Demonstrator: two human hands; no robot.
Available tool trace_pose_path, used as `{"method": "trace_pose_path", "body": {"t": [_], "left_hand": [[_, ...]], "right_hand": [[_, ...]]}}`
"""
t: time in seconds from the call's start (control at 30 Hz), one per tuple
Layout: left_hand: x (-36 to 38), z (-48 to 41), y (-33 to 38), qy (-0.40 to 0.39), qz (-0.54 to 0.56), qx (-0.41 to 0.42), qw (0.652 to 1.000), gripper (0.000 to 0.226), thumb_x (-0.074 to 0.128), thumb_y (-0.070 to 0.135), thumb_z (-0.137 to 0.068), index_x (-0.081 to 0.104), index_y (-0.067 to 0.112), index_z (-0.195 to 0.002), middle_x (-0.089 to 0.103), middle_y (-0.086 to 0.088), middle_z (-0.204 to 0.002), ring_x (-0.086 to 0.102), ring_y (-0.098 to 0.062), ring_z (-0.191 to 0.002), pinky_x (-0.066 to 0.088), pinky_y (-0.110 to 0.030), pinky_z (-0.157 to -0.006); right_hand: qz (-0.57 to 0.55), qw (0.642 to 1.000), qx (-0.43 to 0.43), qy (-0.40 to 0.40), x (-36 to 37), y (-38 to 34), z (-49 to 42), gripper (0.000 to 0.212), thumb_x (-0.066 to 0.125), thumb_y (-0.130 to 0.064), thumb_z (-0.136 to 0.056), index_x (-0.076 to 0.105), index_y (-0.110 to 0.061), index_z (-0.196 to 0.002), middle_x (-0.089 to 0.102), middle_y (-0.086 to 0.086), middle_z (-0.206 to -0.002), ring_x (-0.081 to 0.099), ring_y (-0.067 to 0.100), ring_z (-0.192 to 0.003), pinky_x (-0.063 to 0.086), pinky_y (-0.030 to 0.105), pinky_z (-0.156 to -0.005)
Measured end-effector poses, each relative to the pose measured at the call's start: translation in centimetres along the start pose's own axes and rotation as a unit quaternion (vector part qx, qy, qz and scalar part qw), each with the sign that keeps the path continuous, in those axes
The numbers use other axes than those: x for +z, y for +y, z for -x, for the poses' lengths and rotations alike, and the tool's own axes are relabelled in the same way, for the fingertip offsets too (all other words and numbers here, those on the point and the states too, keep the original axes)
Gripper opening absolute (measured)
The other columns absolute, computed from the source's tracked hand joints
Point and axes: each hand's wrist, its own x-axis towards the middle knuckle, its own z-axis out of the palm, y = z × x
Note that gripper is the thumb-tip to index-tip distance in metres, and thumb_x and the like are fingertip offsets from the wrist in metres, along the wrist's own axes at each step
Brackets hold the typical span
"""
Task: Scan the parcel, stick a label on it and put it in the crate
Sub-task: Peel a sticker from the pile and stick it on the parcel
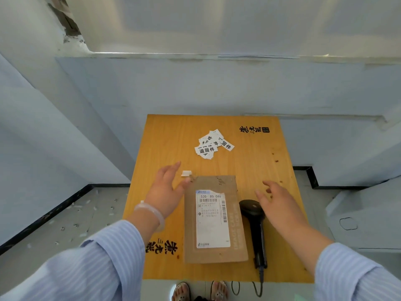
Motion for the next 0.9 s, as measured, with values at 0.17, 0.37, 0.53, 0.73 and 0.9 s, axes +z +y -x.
{"method": "trace_pose_path", "body": {"t": [0.17,0.37,0.53,0.73,0.9], "left_hand": [[-0.6,-7.1,1.2,-0.032,-0.047,0.004,0.998,0.038,0.053,0.032,-0.096,0.053,0.024,-0.134,0.049,-0.001,-0.138,0.056,-0.011,-0.104,0.038,-0.023,-0.086],[1.9,-13.6,0.6,-0.075,-0.104,-0.011,0.992,0.033,0.052,0.032,-0.096,0.06,0.025,-0.127,0.054,0.001,-0.135,0.059,-0.015,-0.106,0.04,-0.023,-0.086],[4.2,-16.8,0.0,-0.062,-0.133,-0.01,0.989,0.033,0.05,0.031,-0.097,0.059,0.025,-0.128,0.052,-0.002,-0.135,0.058,-0.019,-0.111,0.041,-0.025,-0.088],[5.8,-18.5,-0.7,-0.05,-0.169,-0.031,0.984,0.042,0.069,0.041,-0.082,0.059,0.027,-0.121,0.046,-0.001,-0.126,0.057,-0.022,-0.107,0.046,-0.033,-0.093],[6.0,-18.9,-0.3,-0.048,-0.17,-0.035,0.984,0.022,0.074,0.034,-0.078,0.059,0.026,-0.092,0.055,-0.001,-0.109,0.058,-0.023,-0.097,0.049,-0.036,-0.085]], "right_hand": [[0.026,0.996,-0.088,-0.02,0.7,-4.0,-6.8,0.039,0.048,-0.039,-0.097,0.052,-0.029,-0.134,0.053,0.001,-0.134,0.055,0.019,-0.117,0.046,0.037,-0.097],[0.056,0.986,-0.144,-0.069,3.6,-7.2,-13.7,0.036,0.049,-0.03,-0.097,0.055,-0.027,-0.133,0.054,0.003,-0.132,0.056,0.019,-0.114,0.045,0.035,-0.097],[0.089,0.978,-0.175,-0.066,5.6,-8.1,-16.5,0.038,0.048,-0.032,-0.097,0.053,-0.028,-0.134,0.052,0.002,-0.135,0.051,0.02,-0.119,0.044,0.037,-0.099],[0.076,0.982,-0.165,-0.056,7.5,-8.2,-17.8,0.04,0.051,-0.031,-0.095,0.052,-0.03,-0.134,0.052,0.001,-0.135,0.048,0.021,-0.123,0.042,0.039,-0.102],[0.065,0.984,-0.162,-0.036,7.8,-8.0,-17.5,0.039,0.052,-0.029,-0.094,0.053,-0.029,-0.133,0.054,0.001,-0.133,0.047,0.022,-0.124,0.042,0.041,-0.103]]}}
